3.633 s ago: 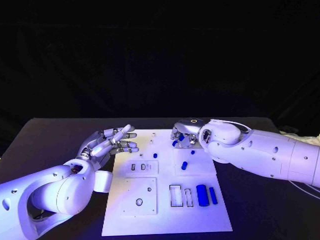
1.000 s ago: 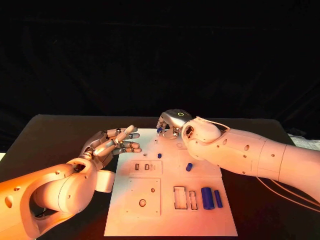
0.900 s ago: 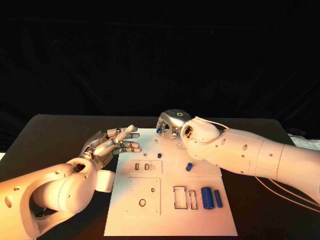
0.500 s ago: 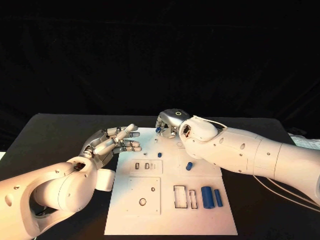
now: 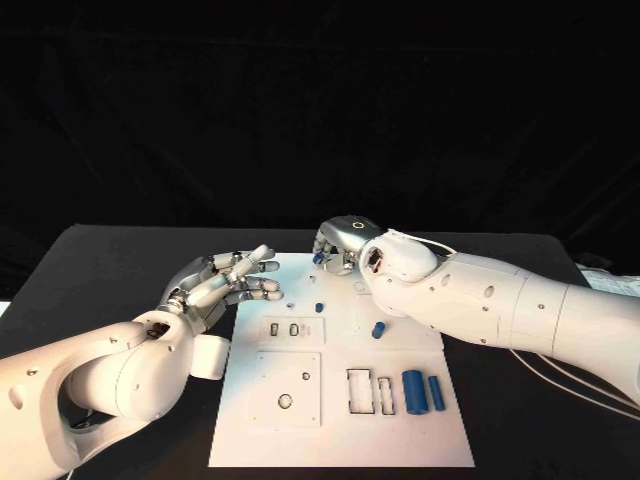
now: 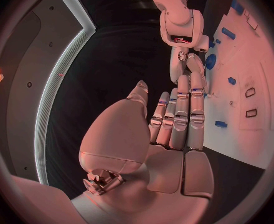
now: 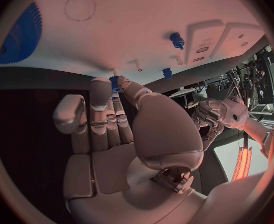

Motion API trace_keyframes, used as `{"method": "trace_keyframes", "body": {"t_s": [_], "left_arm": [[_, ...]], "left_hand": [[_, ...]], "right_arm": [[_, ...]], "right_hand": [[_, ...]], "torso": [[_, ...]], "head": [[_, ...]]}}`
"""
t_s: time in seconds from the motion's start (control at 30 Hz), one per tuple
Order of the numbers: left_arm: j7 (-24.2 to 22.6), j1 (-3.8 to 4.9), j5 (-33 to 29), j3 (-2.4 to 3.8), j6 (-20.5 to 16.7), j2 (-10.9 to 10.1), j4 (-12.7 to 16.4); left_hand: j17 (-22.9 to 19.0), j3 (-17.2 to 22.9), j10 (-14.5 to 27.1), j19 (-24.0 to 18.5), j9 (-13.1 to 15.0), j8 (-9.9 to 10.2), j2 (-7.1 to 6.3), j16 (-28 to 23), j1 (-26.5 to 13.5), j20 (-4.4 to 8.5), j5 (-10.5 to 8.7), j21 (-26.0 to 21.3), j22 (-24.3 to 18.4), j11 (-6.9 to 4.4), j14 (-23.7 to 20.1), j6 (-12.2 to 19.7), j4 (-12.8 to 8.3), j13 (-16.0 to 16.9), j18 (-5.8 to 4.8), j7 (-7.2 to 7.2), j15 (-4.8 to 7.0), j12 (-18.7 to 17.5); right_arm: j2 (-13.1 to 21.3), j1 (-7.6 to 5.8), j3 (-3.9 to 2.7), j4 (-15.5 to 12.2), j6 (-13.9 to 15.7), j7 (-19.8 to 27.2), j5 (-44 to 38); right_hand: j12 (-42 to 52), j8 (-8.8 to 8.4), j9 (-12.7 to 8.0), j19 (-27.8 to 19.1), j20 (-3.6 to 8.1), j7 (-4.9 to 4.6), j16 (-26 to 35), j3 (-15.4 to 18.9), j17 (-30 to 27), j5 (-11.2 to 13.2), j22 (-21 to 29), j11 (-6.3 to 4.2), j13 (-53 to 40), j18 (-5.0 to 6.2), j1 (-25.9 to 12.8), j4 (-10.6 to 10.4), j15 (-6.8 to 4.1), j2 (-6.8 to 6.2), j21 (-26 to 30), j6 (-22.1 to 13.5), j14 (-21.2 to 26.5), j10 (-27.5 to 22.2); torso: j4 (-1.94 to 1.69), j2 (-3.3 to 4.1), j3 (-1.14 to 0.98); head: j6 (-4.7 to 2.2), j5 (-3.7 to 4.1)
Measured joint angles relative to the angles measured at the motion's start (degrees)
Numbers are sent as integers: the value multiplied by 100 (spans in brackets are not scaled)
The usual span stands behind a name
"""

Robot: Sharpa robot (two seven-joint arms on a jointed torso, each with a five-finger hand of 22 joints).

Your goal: Assemble the parts on the task board

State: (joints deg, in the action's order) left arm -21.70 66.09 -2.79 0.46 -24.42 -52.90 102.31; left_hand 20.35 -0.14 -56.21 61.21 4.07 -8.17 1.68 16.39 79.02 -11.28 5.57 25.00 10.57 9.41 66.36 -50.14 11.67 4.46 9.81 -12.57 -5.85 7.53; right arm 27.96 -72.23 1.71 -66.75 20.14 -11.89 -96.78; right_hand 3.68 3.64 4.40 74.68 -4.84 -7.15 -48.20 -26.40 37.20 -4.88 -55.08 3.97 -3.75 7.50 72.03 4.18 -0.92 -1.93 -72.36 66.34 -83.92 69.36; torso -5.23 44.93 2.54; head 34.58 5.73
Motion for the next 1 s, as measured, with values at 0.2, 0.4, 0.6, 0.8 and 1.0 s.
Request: {"method": "trace_keyframes", "body": {"t_s": [0.2,0.4,0.6,0.8,1.0], "left_arm": [[3,1,-4,0,4,-5,-12],[7,2,-6,0,8,-6,-17],[11,2,-10,0,8,-6,-27],[14,2,-13,0,9,-2,-32],[17,2,-15,0,10,1,-34]], "left_hand": [[7,0,0,0,0,0,5,0,5,0,0,0,0,0,-20,0,0,0,0,0,20,-24],[7,0,0,0,0,0,5,0,5,0,0,0,0,0,-20,0,0,0,0,0,20,-24],[7,16,0,0,0,0,5,0,5,0,0,0,-1,0,-20,0,-16,0,0,0,20,-24],[9,16,0,0,0,0,5,0,5,0,0,0,-1,0,-20,0,-16,0,0,0,20,-24],[20,0,20,-21,0,23,5,0,5,-21,0,0,-1,20,-20,0,-32,-6,0,0,20,-24]], "right_arm": [[52,30,18,-60,74,-12,-8],[95,34,20,-83,153,-21,-3],[92,38,21,-87,184,-20,21],[63,38,22,-69,185,-13,49],[28,39,22,-23,164,-12,76]], "right_hand": [[0,0,1,0,0,3,0,-3,-6,15,0,0,0,0,-23,-3,0,-23,0,2,0,0],[0,0,3,-21,-21,11,0,13,-18,12,0,0,0,1,-23,-18,0,-23,0,10,0,0],[0,-1,3,-21,-21,12,23,15,-38,-12,0,0,0,1,-23,-49,0,-23,0,9,0,0],[0,-2,86,-93,-10,13,135,15,-170,-13,105,25,1,2,-23,-96,10,-81,0,9,52,-38],[0,-2,159,-134,-51,-39,200,1,-259,-13,162,30,0,2,-29,-114,30,-123,27,-43,72,-113]], "torso": [[1,1,0],[-1,1,-1],[0,1,0],[0,5,3],[-2,5,9]], "head": [[9,-7],[15,-7],[9,-12],[7,-8],[12,0]]}}
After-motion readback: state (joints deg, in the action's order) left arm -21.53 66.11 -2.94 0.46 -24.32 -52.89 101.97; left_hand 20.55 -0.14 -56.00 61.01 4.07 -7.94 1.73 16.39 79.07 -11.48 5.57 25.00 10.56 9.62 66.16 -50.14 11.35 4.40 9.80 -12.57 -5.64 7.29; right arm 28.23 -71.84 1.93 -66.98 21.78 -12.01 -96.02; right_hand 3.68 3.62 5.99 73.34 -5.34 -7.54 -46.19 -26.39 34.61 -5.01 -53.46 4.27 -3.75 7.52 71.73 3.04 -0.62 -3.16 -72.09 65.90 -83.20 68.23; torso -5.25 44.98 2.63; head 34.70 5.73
